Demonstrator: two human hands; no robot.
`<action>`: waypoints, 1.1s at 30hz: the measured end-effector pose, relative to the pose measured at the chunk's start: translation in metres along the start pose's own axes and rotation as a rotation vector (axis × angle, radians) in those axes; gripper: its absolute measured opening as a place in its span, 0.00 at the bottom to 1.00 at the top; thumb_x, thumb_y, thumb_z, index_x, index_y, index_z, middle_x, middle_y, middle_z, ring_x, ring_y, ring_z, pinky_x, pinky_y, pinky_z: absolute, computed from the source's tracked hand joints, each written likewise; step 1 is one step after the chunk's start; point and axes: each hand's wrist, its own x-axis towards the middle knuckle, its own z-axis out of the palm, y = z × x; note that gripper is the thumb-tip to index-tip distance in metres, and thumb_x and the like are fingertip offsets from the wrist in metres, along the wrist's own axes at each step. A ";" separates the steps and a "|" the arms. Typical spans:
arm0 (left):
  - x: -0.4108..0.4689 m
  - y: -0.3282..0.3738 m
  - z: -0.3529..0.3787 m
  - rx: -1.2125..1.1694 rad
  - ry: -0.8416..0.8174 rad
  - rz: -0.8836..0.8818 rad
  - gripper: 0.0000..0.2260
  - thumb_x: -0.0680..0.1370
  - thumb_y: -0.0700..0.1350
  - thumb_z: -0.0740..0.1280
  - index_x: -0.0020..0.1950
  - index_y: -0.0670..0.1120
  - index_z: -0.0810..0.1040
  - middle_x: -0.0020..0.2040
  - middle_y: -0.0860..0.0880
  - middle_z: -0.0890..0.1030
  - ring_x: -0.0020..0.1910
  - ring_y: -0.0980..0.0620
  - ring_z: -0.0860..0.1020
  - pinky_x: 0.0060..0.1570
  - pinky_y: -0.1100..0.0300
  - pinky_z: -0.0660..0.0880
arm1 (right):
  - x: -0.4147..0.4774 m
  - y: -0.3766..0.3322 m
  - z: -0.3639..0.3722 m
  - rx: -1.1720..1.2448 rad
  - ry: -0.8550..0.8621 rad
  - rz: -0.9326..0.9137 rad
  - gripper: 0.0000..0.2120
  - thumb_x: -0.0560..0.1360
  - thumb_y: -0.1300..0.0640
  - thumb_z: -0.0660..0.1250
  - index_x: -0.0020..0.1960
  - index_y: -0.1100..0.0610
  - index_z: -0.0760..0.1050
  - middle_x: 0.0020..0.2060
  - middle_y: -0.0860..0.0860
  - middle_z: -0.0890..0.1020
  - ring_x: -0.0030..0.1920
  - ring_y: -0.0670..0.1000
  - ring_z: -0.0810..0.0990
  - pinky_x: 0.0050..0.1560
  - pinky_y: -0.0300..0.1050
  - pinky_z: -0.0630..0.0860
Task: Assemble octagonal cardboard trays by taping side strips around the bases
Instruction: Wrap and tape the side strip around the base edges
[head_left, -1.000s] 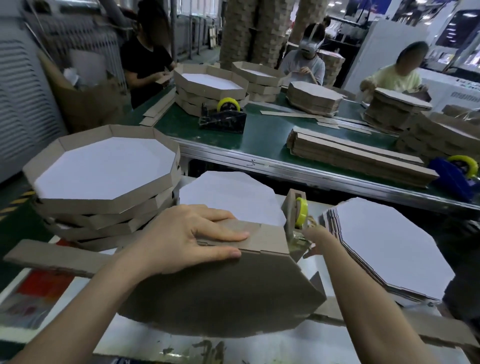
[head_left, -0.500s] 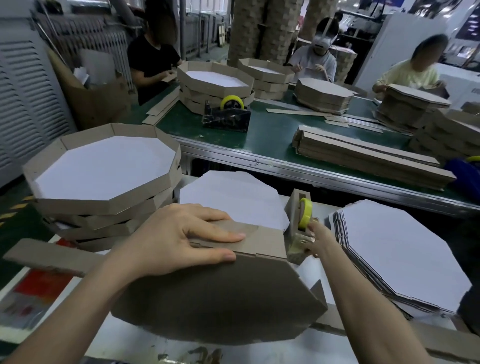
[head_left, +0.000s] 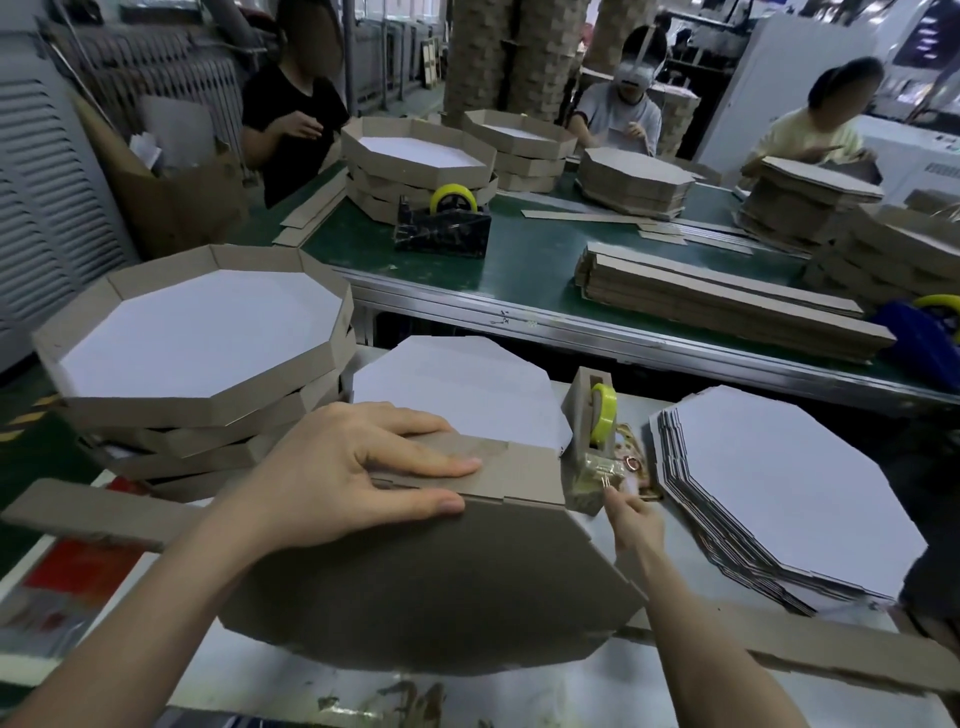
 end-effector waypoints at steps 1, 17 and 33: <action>-0.001 0.000 0.000 0.003 0.001 0.010 0.15 0.68 0.67 0.66 0.54 0.74 0.76 0.57 0.72 0.73 0.58 0.69 0.75 0.59 0.62 0.73 | -0.001 -0.001 -0.001 -0.021 0.002 -0.001 0.12 0.78 0.58 0.68 0.37 0.61 0.77 0.29 0.50 0.71 0.30 0.46 0.65 0.30 0.40 0.63; -0.002 -0.005 0.000 0.190 -0.014 0.027 0.15 0.73 0.69 0.57 0.58 0.75 0.72 0.64 0.67 0.74 0.62 0.66 0.71 0.59 0.60 0.70 | -0.034 -0.080 0.006 -0.212 -0.327 -0.142 0.11 0.78 0.61 0.68 0.58 0.64 0.80 0.40 0.55 0.84 0.39 0.52 0.79 0.46 0.50 0.81; -0.028 -0.013 0.007 0.147 0.060 0.037 0.30 0.72 0.69 0.63 0.72 0.61 0.66 0.63 0.57 0.77 0.59 0.58 0.72 0.57 0.57 0.72 | -0.265 -0.192 0.017 0.281 -0.779 -0.079 0.09 0.78 0.68 0.61 0.55 0.63 0.76 0.49 0.55 0.84 0.19 0.41 0.62 0.18 0.29 0.59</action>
